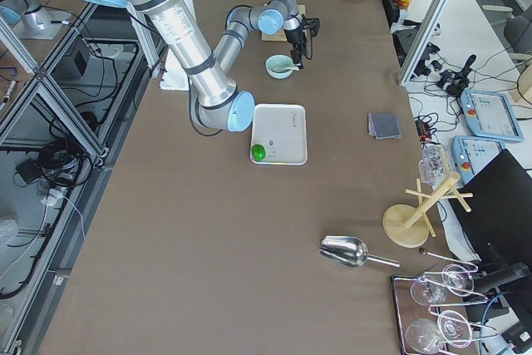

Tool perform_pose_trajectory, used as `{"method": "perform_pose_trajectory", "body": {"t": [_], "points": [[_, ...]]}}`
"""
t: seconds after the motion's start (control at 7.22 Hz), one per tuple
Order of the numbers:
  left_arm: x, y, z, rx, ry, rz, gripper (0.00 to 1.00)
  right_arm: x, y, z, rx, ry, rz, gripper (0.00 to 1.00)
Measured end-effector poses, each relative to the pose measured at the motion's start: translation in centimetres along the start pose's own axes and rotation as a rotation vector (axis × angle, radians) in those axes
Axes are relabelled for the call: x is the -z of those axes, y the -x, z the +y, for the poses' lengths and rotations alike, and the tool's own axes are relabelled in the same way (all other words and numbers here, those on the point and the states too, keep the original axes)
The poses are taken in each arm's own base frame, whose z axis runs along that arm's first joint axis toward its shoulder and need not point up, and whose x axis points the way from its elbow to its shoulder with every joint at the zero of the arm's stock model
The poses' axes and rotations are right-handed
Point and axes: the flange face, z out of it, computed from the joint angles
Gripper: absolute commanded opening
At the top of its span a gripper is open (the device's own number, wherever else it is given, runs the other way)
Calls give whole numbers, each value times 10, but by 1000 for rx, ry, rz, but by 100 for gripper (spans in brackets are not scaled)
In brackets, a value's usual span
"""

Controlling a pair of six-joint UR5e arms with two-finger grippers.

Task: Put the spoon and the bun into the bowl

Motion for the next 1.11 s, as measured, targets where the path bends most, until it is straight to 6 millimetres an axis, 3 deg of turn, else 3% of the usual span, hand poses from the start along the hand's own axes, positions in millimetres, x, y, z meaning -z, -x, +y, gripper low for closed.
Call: {"method": "perform_pose_trajectory", "body": {"t": [0.28, 0.55, 0.69, 0.97, 1.11], "points": [[-43, -38, 10, -23, 26, -13, 96, 11, -88, -58, 153, 86, -24, 100], [-83, -72, 27, -66, 19, -59, 84, 3, -197, -102, 292, 139, -68, 100], [-101, -83, 35, -92, 12, -86, 83, 1, -251, -115, 341, 151, -114, 100], [-124, -91, 41, -114, 13, -110, 72, 5, -335, -135, 412, 162, -147, 100], [-132, -95, 44, -122, 17, -116, 55, 9, -368, -143, 444, 167, -149, 100]]}}
